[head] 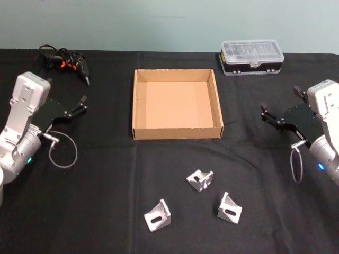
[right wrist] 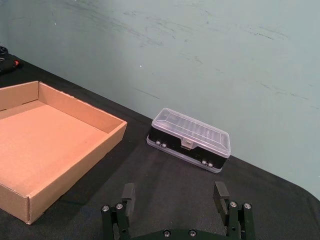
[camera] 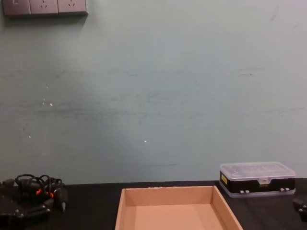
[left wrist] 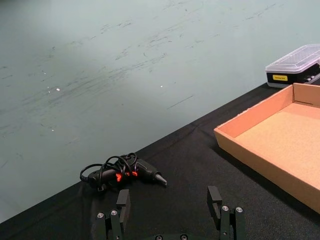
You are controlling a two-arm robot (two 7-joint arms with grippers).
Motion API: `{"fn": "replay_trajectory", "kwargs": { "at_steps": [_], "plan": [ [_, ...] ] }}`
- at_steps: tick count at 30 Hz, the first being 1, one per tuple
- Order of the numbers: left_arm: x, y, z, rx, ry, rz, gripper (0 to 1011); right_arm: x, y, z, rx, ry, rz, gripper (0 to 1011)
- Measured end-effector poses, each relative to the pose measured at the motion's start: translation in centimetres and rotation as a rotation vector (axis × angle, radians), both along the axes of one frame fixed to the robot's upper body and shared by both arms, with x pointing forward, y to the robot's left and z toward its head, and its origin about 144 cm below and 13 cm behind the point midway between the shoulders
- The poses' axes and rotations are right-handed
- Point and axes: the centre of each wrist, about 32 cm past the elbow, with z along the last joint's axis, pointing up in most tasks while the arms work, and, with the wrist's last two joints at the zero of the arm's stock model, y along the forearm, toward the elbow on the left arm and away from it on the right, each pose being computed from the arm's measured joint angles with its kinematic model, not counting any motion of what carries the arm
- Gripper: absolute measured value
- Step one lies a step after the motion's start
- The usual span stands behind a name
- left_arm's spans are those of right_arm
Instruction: Use one hand to pick up the angle iron from the table and place it into the box.
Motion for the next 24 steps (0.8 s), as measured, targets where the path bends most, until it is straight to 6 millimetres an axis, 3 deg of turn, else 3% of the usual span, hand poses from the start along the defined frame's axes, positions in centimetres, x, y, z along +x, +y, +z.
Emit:
{"fn": "replay_trajectory", "kwargs": {
  "at_steps": [24],
  "plan": [
    [0.00, 0.00, 0.00, 0.000, 0.000, 0.000, 1011, 0.00, 0.00, 0.00, 0.000, 0.000, 0.000, 1003]
  ]
}}
